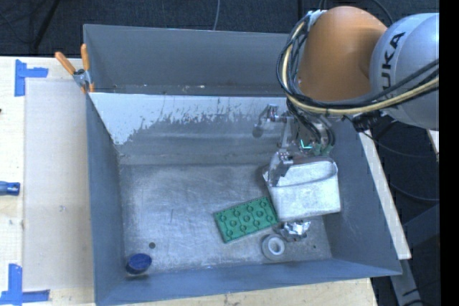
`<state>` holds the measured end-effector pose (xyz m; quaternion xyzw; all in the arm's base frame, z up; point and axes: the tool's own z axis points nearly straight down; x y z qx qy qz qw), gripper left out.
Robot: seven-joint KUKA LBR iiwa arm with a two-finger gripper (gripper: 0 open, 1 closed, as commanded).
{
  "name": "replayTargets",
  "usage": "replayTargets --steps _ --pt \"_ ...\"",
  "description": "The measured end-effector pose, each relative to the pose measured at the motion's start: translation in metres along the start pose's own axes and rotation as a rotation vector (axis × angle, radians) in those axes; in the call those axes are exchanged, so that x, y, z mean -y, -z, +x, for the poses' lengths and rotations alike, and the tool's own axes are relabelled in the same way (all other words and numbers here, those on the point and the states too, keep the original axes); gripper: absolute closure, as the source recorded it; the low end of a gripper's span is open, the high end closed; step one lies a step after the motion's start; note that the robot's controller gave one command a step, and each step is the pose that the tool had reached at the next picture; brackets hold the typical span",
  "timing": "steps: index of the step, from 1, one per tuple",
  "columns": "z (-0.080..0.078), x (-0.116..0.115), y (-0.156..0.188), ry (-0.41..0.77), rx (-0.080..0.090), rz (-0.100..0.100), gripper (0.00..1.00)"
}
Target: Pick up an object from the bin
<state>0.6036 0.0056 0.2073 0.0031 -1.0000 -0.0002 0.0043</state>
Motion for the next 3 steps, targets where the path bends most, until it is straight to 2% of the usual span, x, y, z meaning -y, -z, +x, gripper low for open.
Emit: replayTargets --steps 1,2,3 --pt "0.029 0.006 -0.134 0.398 0.011 0.001 0.0" --pt "0.033 0.034 -0.134 0.593 0.015 -0.002 0.0" --pt "0.035 0.038 -0.133 0.59 0.001 0.001 1.0"
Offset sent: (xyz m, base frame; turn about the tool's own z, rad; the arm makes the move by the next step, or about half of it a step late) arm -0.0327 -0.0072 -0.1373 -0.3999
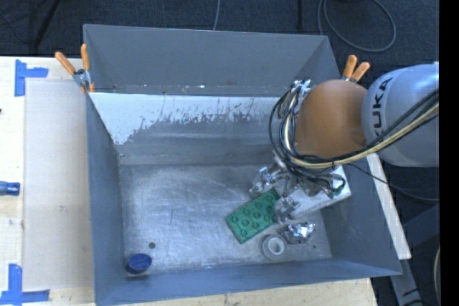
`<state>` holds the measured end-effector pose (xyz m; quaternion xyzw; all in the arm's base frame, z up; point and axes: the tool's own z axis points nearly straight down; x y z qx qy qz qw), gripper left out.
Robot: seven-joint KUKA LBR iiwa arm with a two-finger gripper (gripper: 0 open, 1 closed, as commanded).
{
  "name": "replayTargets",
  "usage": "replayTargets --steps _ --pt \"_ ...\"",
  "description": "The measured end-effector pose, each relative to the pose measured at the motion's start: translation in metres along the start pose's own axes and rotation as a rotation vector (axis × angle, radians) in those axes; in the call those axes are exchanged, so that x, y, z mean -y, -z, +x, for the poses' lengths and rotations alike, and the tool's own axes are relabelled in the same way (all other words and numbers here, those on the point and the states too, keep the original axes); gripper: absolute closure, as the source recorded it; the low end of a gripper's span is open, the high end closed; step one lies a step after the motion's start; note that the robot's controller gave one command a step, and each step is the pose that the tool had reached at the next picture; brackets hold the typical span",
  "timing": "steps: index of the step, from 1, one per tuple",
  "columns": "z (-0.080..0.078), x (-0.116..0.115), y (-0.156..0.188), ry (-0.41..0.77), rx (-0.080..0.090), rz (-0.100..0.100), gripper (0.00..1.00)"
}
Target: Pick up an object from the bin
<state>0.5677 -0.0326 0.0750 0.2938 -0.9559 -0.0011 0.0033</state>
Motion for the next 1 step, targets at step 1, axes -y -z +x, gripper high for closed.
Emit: replayTargets --steps 1 --pt "-0.0109 -0.0033 0.1524 -0.061 0.014 0.008 1.0"
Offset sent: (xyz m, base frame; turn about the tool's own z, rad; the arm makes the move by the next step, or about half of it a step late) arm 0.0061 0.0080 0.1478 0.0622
